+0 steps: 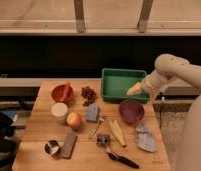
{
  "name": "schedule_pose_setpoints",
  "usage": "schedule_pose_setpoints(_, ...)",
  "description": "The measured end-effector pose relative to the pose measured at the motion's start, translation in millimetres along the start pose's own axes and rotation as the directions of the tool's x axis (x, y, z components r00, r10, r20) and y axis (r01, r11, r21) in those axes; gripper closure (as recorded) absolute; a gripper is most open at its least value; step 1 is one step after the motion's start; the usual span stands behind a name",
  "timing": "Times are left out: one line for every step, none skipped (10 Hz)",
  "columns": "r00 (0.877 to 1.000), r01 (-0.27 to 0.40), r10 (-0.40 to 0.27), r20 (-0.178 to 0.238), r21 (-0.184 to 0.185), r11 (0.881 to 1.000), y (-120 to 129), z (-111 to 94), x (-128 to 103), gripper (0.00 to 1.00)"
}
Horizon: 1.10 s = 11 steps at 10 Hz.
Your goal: Place apple in table surface
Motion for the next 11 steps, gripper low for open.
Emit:
schedule_pose_setpoints(0.998, 0.060, -0.060, -0.012, 0.000, 0.998, 27, 5, 6, 0.20)
schedule_pose_setpoints(0.992, 0.122, -0.122, -0.027, 0.001, 0.993, 54, 11, 15, 0.20)
schedule_pose_setpoints(0.986, 0.163, -0.163, -0.036, -0.002, 0.987, 78, 16, 22, 0.20)
schedule_pose_setpoints(0.984, 0.175, -0.175, -0.038, 0.002, 0.985, 82, 17, 24, 0.20)
schedule_pose_setpoints(0.985, 0.170, -0.169, -0.037, 0.003, 0.986, 79, 16, 24, 0.20)
schedule_pose_setpoints(0.984, 0.171, -0.171, -0.038, 0.002, 0.985, 81, 17, 24, 0.20)
schedule_pose_setpoints(0.984, 0.173, -0.173, -0.039, 0.001, 0.985, 82, 17, 24, 0.20)
schedule_pose_setpoints(0.985, 0.171, -0.170, -0.038, 0.001, 0.985, 81, 17, 24, 0.20)
schedule_pose_setpoints(0.985, 0.168, -0.168, -0.037, 0.002, 0.986, 80, 16, 24, 0.20)
schedule_pose_setpoints(0.985, 0.169, -0.169, -0.041, 0.001, 0.986, 81, 18, 24, 0.20)
schedule_pose_setpoints(0.984, 0.172, -0.172, -0.052, -0.009, 0.985, 83, 23, 24, 0.20)
